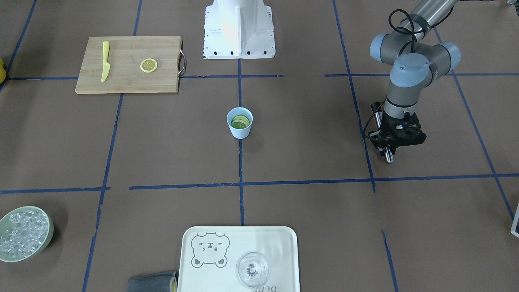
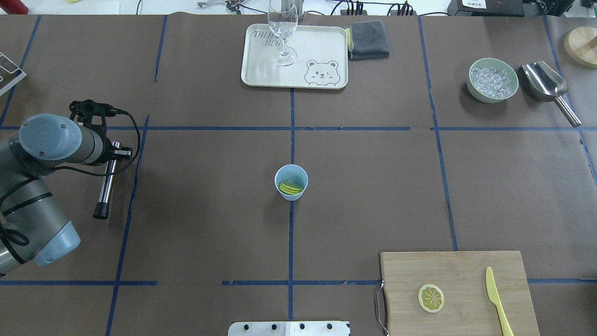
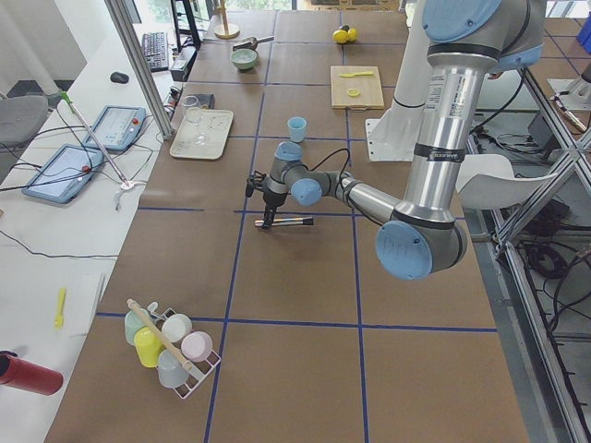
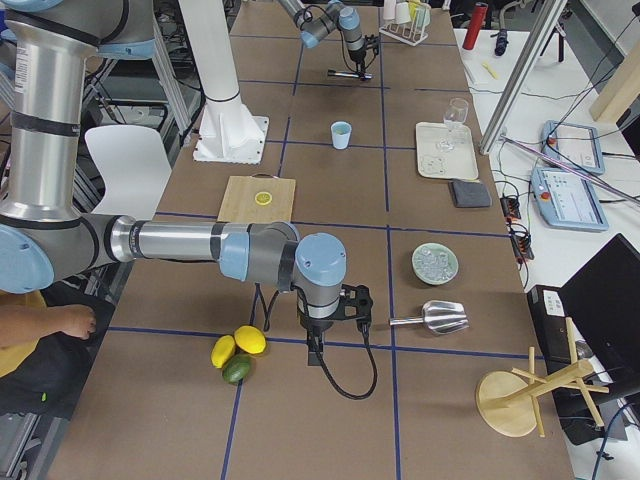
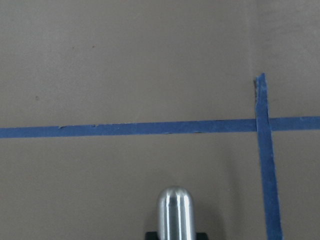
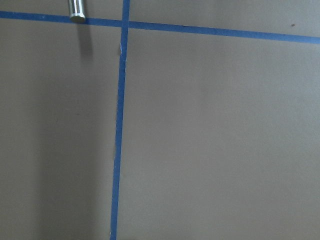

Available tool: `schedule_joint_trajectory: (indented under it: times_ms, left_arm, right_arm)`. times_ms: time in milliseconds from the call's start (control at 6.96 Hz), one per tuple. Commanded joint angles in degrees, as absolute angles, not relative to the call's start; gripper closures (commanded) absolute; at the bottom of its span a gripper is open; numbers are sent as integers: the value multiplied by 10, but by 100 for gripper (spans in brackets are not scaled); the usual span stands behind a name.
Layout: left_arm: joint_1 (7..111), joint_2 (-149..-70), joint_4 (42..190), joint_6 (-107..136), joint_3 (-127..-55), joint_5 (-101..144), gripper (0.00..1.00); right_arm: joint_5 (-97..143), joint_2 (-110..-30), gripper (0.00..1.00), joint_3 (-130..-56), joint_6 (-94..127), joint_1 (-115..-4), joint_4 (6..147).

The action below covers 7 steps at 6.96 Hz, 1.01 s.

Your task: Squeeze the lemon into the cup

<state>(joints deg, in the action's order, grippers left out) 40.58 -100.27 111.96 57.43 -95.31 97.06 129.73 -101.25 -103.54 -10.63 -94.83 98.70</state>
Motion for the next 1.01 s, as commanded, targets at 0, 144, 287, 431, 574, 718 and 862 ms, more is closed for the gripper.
schedule_joint_trajectory:
  times_ms: [0, 144, 287, 431, 574, 718, 862]
  left_arm:
    - [401, -1003, 1129, 566, -955, 971, 0]
    - [406, -998, 1128, 499, -983, 977, 0]
    - [416, -965, 1126, 430, -1033, 983, 0]
    - [488, -943, 1128, 351, -1056, 1051, 0]
    - [571, -912, 1128, 238, -1066, 1107, 0]
    - [650, -879, 1128, 105, -1062, 1135, 0]
    - [766, -862, 1106, -10, -1043, 1216, 0]
  right_arm:
    - [1297, -1012, 0, -1035, -106, -948, 987]
    - [1297, -1012, 0, -1035, -106, -948, 987]
    - [1297, -1012, 0, -1036, -106, -948, 987]
    - [1297, -1012, 0, -1036, -106, -948, 987]
    - [1297, -1012, 0, -1036, -106, -948, 987]
    - [1297, -1013, 0, -1036, -106, -948, 987]
    - [1298, -1013, 0, -1036, -106, -948, 987]
